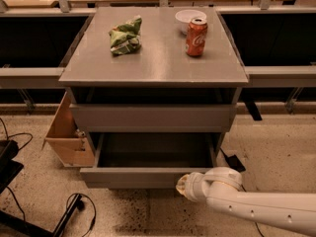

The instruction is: Close middle drawer

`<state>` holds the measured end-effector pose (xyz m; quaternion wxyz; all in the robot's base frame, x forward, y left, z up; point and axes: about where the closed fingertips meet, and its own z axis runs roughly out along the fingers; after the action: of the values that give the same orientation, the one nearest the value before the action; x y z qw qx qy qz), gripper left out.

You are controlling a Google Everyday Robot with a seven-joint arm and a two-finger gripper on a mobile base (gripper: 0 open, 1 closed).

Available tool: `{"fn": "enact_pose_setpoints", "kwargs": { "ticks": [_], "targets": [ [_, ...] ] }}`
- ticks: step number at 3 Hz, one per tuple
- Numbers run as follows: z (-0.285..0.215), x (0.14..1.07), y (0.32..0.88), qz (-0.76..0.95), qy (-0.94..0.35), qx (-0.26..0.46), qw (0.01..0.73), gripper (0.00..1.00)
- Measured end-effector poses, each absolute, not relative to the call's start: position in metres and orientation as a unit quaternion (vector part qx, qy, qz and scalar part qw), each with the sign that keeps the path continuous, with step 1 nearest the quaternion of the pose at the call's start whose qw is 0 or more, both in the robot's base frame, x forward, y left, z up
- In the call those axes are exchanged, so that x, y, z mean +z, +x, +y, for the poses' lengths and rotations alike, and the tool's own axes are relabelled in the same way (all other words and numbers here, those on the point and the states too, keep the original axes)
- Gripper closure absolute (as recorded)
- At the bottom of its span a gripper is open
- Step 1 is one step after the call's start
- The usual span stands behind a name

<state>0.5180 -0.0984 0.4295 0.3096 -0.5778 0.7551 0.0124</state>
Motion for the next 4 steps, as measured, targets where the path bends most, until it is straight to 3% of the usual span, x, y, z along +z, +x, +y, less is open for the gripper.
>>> {"fn": "enact_pose_setpoints", "kwargs": {
  "ticks": [1, 4],
  "targets": [
    [-0.098, 0.429, 0.518, 0.755, -0.578, 0.012, 0.310, 1.00],
    [-0.089, 0.410, 0.591, 0.742, -0.582, -0.014, 0.333, 1.00]
  ]
}}
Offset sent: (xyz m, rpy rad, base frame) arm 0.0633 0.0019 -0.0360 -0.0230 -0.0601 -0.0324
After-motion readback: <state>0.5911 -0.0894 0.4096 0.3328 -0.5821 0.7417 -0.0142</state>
